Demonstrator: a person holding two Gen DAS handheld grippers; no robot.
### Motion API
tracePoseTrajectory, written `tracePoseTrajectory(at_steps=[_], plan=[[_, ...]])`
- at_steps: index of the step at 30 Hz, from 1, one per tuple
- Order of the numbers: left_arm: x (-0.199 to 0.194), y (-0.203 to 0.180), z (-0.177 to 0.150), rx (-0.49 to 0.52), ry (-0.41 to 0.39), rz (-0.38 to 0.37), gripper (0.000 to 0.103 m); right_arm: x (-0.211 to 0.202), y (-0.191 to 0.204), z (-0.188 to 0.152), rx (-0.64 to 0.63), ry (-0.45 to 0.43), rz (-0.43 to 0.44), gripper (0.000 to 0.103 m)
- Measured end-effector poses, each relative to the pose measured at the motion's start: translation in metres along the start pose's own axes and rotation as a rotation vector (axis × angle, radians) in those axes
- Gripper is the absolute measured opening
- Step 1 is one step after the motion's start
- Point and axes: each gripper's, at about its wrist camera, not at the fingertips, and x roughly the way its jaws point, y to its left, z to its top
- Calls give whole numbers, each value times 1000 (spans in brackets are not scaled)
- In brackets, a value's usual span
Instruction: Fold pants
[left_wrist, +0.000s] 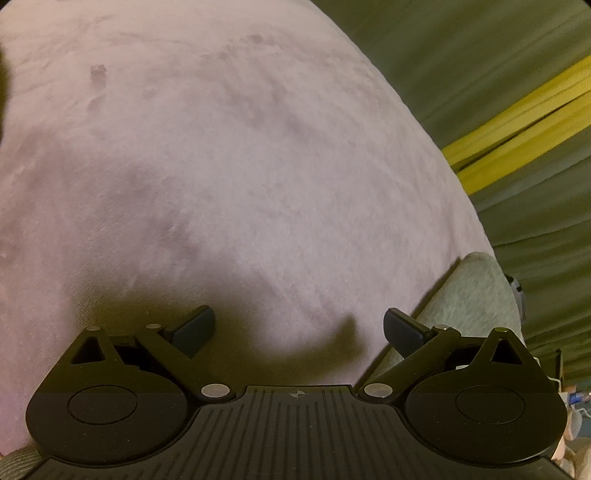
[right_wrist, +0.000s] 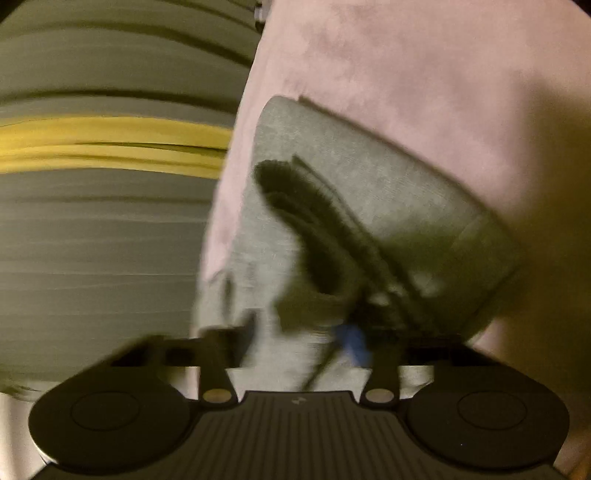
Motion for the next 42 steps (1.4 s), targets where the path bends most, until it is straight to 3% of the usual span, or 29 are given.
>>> tracePoseTrajectory(at_steps=[4, 5, 8, 11, 14, 15, 17, 18, 19, 21, 28, 29, 31, 34, 38, 39, 42], plan=[[0, 2, -1, -13, -1, -9, 102, -26, 13, -3, 46, 15, 167, 24], [0, 2, -2, -12, -1, -8, 102, -32, 15, -2, 43, 21, 176, 24], [1, 2, -1, -10, 0, -7, 102, -36, 15, -5, -29, 31, 103, 24], [1, 2, -1, -10, 1, -9, 102, -15, -13, -4, -33, 104, -37, 25], [0, 5, 0, -17, 4, -20, 102, -12, -33, 9, 77, 177, 35, 29], [0, 6, 0, -21, 4, -24, 102, -15, -30, 15, 66, 194, 36, 34], [1, 8, 1, -29, 4, -27, 102, -26, -21, 28, 1, 173, 28, 61], [2, 7, 1, -27, 5, -25, 102, -31, -18, 34, -30, 151, 20, 94], [3, 6, 0, -20, 6, -18, 102, -35, -15, 38, -64, 128, 0, 98], [4, 2, 0, 0, 7, -6, 102, -37, -16, 45, -116, 108, -18, 98], [4, -1, -1, 12, 7, 2, 102, -5, -32, 57, -90, 169, 77, 97], [4, -2, -2, 15, 7, 5, 102, -3, -30, 58, -104, 174, 92, 93], [4, -3, -1, 21, 7, 11, 102, 3, -25, 58, -108, 208, 100, 70], [5, -4, -1, 31, 7, 21, 102, 7, -27, 53, -124, 233, 55, 69], [6, -6, -1, 45, 7, 35, 103, 18, -27, 52, -124, 254, 111, 74], [6, -5, -1, 48, 8, 38, 103, 20, -22, 50, -149, 255, 124, 72], [6, -7, -2, 57, 7, 45, 103, 25, -11, 45, -235, 237, 139, 51]])
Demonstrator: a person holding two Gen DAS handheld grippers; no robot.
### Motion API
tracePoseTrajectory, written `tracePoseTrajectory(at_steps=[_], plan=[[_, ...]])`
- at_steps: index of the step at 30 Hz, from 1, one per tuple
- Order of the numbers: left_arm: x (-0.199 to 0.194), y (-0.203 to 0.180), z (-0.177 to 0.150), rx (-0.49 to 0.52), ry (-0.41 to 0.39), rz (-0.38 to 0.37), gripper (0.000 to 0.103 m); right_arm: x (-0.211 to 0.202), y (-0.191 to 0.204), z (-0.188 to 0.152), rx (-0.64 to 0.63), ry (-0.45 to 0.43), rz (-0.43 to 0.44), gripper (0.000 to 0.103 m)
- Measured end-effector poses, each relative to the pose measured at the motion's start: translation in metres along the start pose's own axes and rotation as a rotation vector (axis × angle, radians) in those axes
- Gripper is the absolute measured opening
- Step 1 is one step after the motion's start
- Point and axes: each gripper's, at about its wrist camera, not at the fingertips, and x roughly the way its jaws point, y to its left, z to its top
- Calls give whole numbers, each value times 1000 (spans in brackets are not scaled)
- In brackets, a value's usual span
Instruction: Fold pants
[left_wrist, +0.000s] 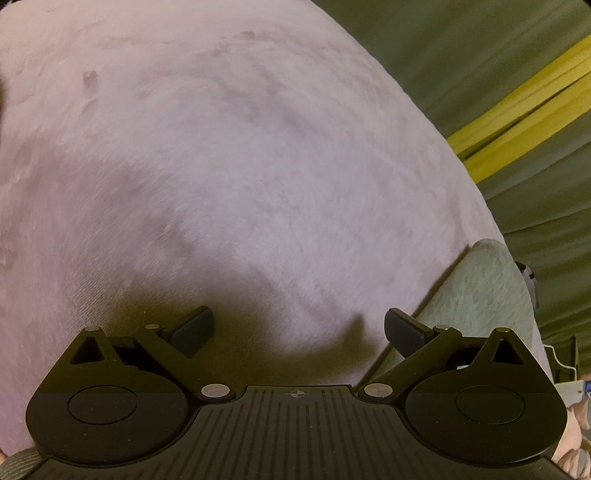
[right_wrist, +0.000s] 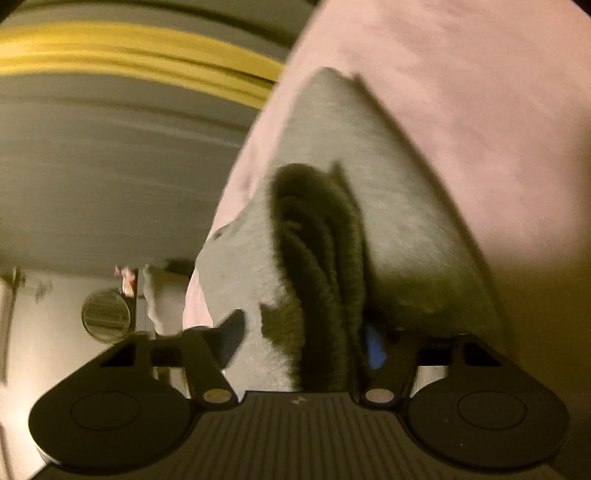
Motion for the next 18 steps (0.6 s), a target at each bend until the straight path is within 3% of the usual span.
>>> tracePoseTrajectory(at_steps=[6, 8, 9, 14, 18], plan=[[1, -3, -1, 16, 1, 12, 103, 19, -4, 4, 54, 2, 3, 60], [1, -4, -1, 17, 2, 14, 103, 21, 11, 2, -15, -23, -66, 41], [1, -3, 0, 17, 2, 13, 103, 19, 19, -2, -58, -40, -85, 38], [-3, -3, -2, 20, -12, -13, 103, 1, 58, 0, -168, -130, -43, 34], [-11, -20, -7, 154, -10, -92, 103, -21, 72, 17, -206, -188, -45, 35]])
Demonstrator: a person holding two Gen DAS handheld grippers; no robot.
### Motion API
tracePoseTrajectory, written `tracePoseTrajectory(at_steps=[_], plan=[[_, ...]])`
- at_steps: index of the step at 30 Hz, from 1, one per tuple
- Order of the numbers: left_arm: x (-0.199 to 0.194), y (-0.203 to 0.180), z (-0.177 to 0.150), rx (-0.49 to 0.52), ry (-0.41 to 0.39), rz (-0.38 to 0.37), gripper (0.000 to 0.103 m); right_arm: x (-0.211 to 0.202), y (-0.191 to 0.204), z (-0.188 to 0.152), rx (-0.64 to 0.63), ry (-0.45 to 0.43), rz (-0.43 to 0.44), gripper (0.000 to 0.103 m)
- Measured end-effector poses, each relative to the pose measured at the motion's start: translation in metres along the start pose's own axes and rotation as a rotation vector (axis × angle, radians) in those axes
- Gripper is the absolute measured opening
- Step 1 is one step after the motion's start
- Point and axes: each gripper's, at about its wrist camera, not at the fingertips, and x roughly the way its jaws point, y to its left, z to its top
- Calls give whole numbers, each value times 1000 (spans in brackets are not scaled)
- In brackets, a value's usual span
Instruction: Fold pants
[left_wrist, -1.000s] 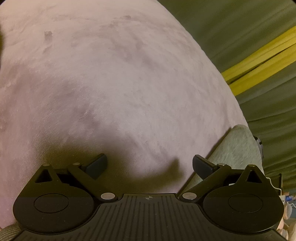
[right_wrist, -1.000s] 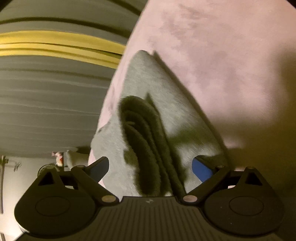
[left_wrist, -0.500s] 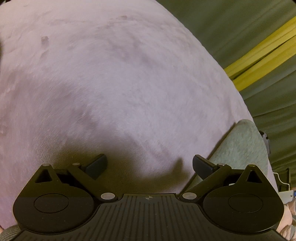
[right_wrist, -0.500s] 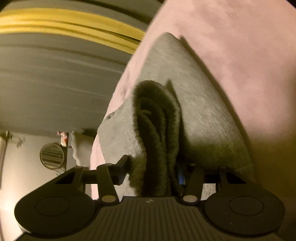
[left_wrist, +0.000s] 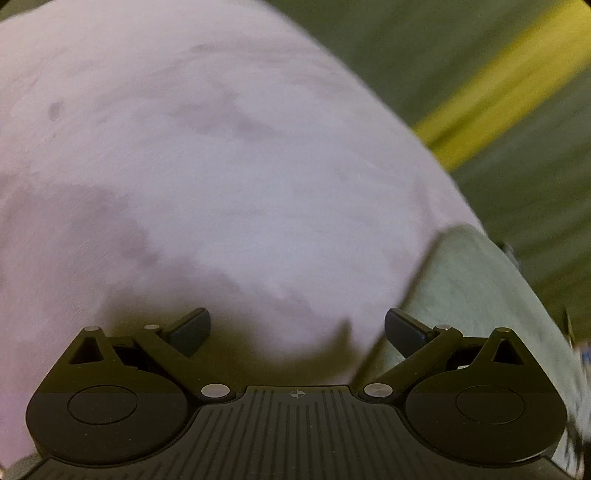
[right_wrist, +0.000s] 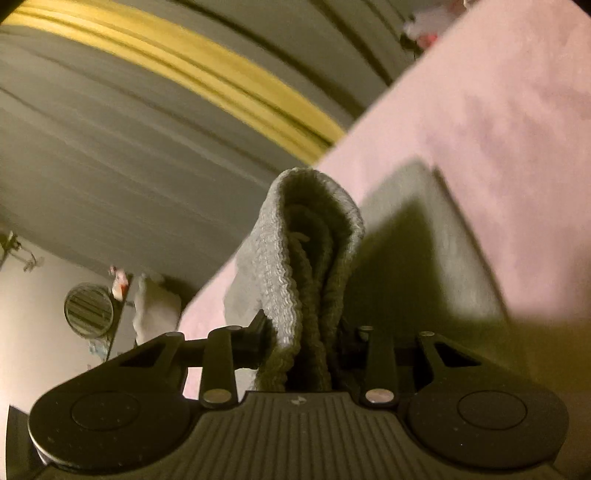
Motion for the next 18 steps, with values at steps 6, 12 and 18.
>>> tracePoseTrajectory(at_steps=[6, 12, 18], plan=[[10, -58, -7, 317, 107, -155, 103, 26, -20, 0, -60, 95, -179, 37], [40, -97, -4, 524, 268, -207, 103, 25, -31, -4, -45, 85, -175, 55], [74, -99, 11, 527, 394, -289, 103, 3, -57, 0, -66, 86, -223, 99]])
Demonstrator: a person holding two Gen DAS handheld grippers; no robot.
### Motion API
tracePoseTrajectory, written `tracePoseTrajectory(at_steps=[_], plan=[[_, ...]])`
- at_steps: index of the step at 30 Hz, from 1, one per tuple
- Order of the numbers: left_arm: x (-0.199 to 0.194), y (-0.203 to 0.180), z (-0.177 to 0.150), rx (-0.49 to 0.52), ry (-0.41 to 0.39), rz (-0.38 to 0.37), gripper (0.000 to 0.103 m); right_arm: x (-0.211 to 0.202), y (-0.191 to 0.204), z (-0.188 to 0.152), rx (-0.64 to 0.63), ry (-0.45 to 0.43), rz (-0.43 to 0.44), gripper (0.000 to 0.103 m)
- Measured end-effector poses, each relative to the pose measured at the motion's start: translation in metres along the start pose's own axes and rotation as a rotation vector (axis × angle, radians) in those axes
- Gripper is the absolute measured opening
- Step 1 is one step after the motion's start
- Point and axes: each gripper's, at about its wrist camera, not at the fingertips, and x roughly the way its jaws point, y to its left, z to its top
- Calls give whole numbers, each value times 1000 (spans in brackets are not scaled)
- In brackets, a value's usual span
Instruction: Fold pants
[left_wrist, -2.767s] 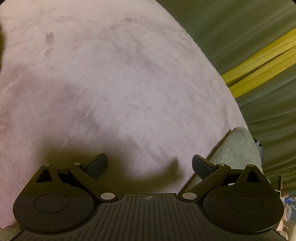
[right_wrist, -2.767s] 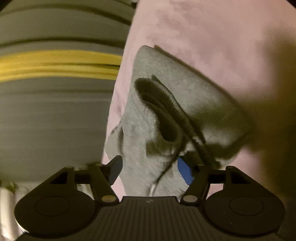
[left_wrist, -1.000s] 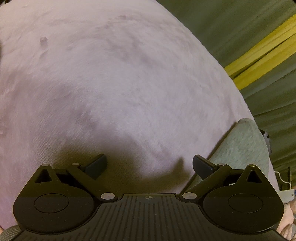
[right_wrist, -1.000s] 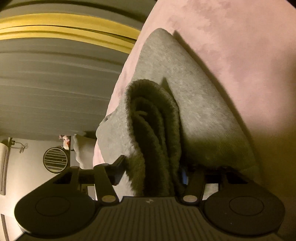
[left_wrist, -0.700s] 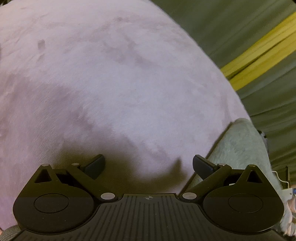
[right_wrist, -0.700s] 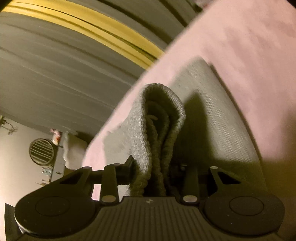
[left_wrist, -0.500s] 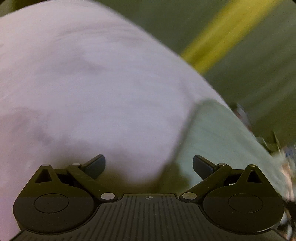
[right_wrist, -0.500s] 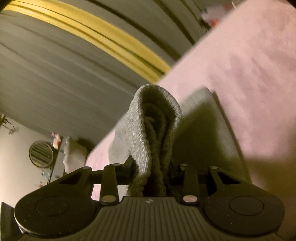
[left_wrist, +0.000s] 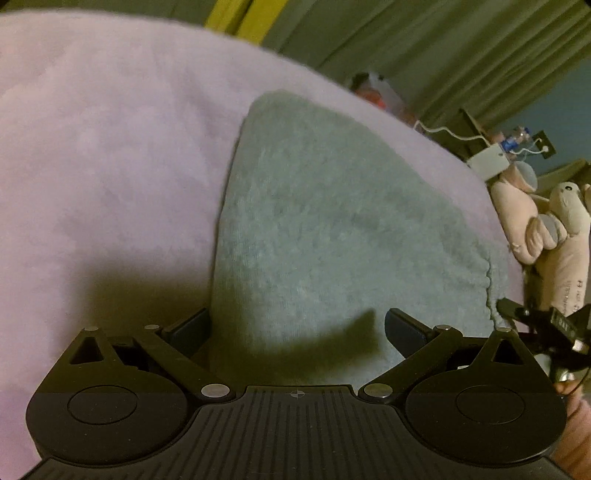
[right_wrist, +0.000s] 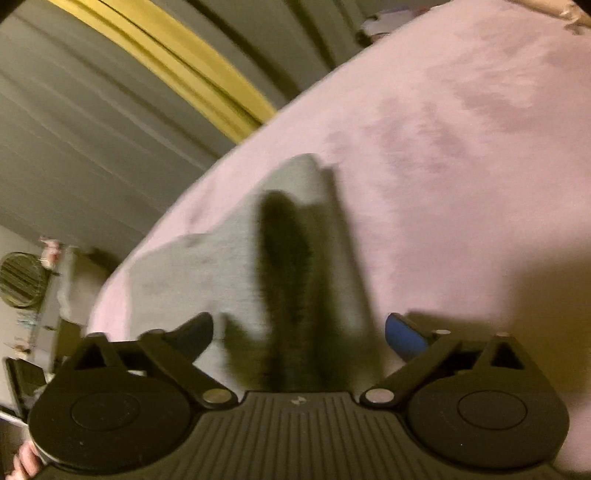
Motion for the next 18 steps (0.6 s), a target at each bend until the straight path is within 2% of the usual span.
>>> tracePoseTrajectory(at_steps=[2, 4, 6, 9, 12, 15, 16, 17, 18], plan=[[17, 9, 5, -2, 69, 4, 103, 3, -23, 0, 103, 41, 104, 99], [23, 11, 8, 20, 69, -33, 103, 13, -46, -1, 221, 78, 201, 99], [25, 11, 13, 25, 79, -104, 103, 18, -59, 2, 278, 78, 284, 99], [41, 11, 23, 17, 108, -133, 103, 33, -61, 9, 289, 108, 388, 99], [58, 8, 31, 8, 130, -133, 103, 53, -38, 16, 163, 154, 366, 99], [65, 2, 35, -33, 133, -98, 103, 65, -4, 18, 27, 156, 276, 97], [63, -2, 35, -22, 130, -85, 103, 67, 5, 17, -12, 141, 234, 78], [59, -9, 32, 23, 119, -81, 92, 66, 13, 15, -46, 134, 172, 64], [54, -18, 29, 84, 102, -83, 60, 66, 18, 15, -68, 131, 150, 60]])
